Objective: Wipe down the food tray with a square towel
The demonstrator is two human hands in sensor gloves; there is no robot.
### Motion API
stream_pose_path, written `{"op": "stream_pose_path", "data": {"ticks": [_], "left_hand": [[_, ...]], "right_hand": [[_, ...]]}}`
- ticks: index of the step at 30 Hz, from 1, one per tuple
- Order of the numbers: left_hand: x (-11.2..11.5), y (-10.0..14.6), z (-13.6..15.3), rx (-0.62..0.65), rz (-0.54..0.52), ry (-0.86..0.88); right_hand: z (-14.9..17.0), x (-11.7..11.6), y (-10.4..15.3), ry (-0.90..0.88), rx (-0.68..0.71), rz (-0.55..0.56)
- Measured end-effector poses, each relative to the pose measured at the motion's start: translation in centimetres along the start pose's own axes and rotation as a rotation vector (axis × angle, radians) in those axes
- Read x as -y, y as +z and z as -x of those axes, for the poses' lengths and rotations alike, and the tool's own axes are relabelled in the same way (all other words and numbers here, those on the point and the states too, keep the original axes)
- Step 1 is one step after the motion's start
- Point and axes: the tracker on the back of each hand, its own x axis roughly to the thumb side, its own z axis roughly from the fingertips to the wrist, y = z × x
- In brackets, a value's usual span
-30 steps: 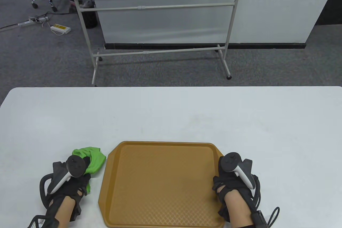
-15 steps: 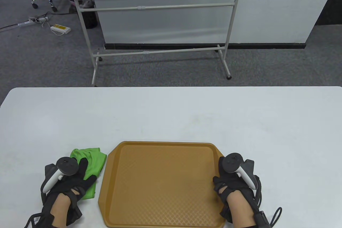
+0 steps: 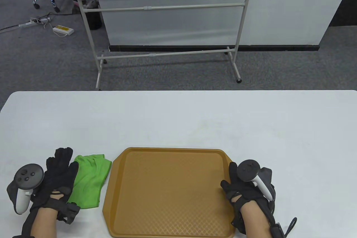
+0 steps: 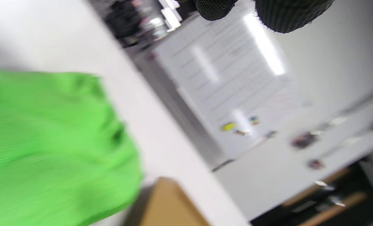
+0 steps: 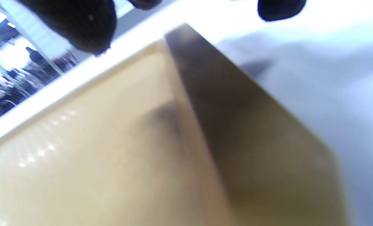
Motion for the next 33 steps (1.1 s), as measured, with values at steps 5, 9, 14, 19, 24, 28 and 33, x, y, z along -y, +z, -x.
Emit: {"op": "stream_pose_path", "data": {"ticks": [5, 9, 14, 19, 24, 28, 33], "left_hand": [[2.9, 0.8, -4.6, 0.309, 0.057, -0.074], [5.9, 1.7, -7.3, 0.523, 0.164, -0.22], [9.2, 3.1, -9.3, 0.77, 0.302, -0.408], [12.2, 3.1, -9.0, 0.741, 0.473, -0.517], [14.5, 2.8, -7.3, 0.604, 0.721, -0.609], [14.4, 2.6, -7.0, 0.576, 0.726, -0.593], [14.2, 2.3, -6.5, 0.536, 0.732, -0.601]], "right_hand": [[-3.5, 0.4, 1.7, -0.057, 0.418, 0.141], [-6.7, -0.6, 3.3, -0.02, 0.71, 0.173], [-9.2, -2.7, 4.1, 0.06, 0.825, 0.087], [-10.1, -4.8, 3.6, 0.138, 0.837, -0.018], [-10.4, -6.1, 3.1, 0.205, 0.815, -0.089], [-10.6, -6.4, 3.1, 0.216, 0.805, -0.112], [-10.6, -6.4, 3.1, 0.218, 0.795, -0.123]]}}
